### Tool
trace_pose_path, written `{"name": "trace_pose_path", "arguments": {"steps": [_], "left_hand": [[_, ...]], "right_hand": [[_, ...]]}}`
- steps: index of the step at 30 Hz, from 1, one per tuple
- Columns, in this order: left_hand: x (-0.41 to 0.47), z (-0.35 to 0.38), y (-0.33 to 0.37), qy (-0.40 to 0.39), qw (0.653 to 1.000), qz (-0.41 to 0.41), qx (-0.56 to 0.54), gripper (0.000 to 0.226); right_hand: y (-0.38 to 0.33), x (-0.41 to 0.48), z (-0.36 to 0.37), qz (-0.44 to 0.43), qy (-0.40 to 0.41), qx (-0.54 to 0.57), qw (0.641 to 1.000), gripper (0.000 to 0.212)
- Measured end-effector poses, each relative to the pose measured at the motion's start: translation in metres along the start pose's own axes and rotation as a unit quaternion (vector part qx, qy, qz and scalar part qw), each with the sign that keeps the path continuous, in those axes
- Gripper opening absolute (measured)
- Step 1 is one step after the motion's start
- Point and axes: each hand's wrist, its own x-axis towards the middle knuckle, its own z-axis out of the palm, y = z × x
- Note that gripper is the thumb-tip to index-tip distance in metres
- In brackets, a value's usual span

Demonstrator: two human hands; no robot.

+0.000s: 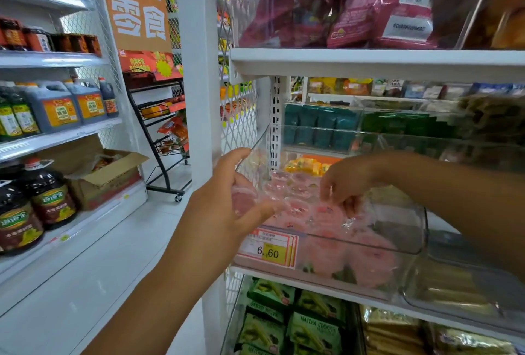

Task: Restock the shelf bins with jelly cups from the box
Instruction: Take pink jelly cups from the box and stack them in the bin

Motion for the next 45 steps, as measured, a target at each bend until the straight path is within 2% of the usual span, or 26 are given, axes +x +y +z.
{"name": "trace_pose_path", "arguments": {"steps": [3,5,6,7,9,11,14,16,18,20,21,25,28,33,36,39,41,43,45], "left_hand": [[0.000,0.001,0.003,-0.011,1.000,0.005,-0.013,0.086],[0.001,0.004,0.006,-0.024,0.999,0.030,0.007,0.090],[0.002,0.007,0.008,-0.031,0.998,0.048,0.019,0.093],[0.005,0.011,0.010,-0.037,0.997,0.071,0.024,0.094],[0.014,0.023,0.014,-0.031,0.991,0.130,0.030,0.091],[0.022,0.036,0.017,-0.005,0.982,0.185,0.044,0.087],[0.030,0.049,0.018,0.033,0.965,0.255,0.046,0.083],[0.031,0.053,0.018,0.017,0.962,0.269,0.040,0.085],[0.031,0.050,0.019,-0.054,0.973,0.219,0.047,0.090],[0.031,0.045,0.013,-0.138,0.975,0.153,0.082,0.088],[0.032,0.042,0.009,-0.174,0.968,0.144,0.111,0.081],[0.033,0.037,-0.003,-0.274,0.922,0.137,0.237,0.049],[0.029,0.038,0.000,-0.301,0.900,0.106,0.297,0.051],[0.030,0.040,0.001,-0.308,0.880,0.081,0.351,0.056],[0.032,0.042,-0.002,-0.291,0.885,0.090,0.353,0.059],[0.032,0.041,-0.005,-0.262,0.913,0.111,0.292,0.062],[0.027,0.038,-0.003,-0.204,0.939,0.163,0.223,0.064],[0.014,0.035,0.006,-0.115,0.956,0.222,0.157,0.055],[-0.009,0.036,0.015,-0.042,0.952,0.281,0.109,0.042]], "right_hand": [[-0.001,-0.001,-0.001,-0.003,-0.006,-0.023,1.000,0.034],[-0.005,-0.012,-0.007,-0.051,0.070,-0.054,0.995,0.033],[-0.009,-0.020,-0.010,-0.088,0.101,-0.021,0.991,0.029],[-0.015,-0.029,-0.010,-0.121,0.097,0.066,0.986,0.023],[-0.028,-0.048,-0.009,-0.153,-0.029,0.280,0.947,0.024],[-0.033,-0.060,-0.007,-0.156,-0.129,0.349,0.915,0.034],[-0.025,-0.060,-0.007,-0.131,-0.163,0.380,0.901,0.030],[-0.017,-0.059,-0.012,-0.113,-0.146,0.385,0.904,0.017],[-0.002,-0.055,-0.021,-0.103,-0.055,0.307,0.945,0.011],[0.012,-0.052,-0.032,-0.091,0.066,0.135,0.984,0.017],[0.016,-0.051,-0.036,-0.084,0.095,0.055,0.990,0.020],[0.016,-0.035,-0.033,-0.035,0.056,-0.159,0.985,0.019],[0.016,-0.010,-0.019,-0.007,0.011,-0.249,0.968,0.025],[0.024,0.015,-0.007,0.031,-0.023,-0.267,0.963,0.037],[0.020,0.006,-0.008,0.029,-0.023,-0.267,0.963,0.043],[0.007,-0.027,-0.010,-0.022,0.039,-0.248,0.968,0.041],[0.001,-0.056,-0.008,-0.067,0.126,-0.202,0.969,0.038],[-0.004,-0.093,0.005,-0.120,0.263,-0.122,0.950,0.031],[-0.002,-0.138,0.028,-0.187,0.366,0.023,0.912,0.024]]}}
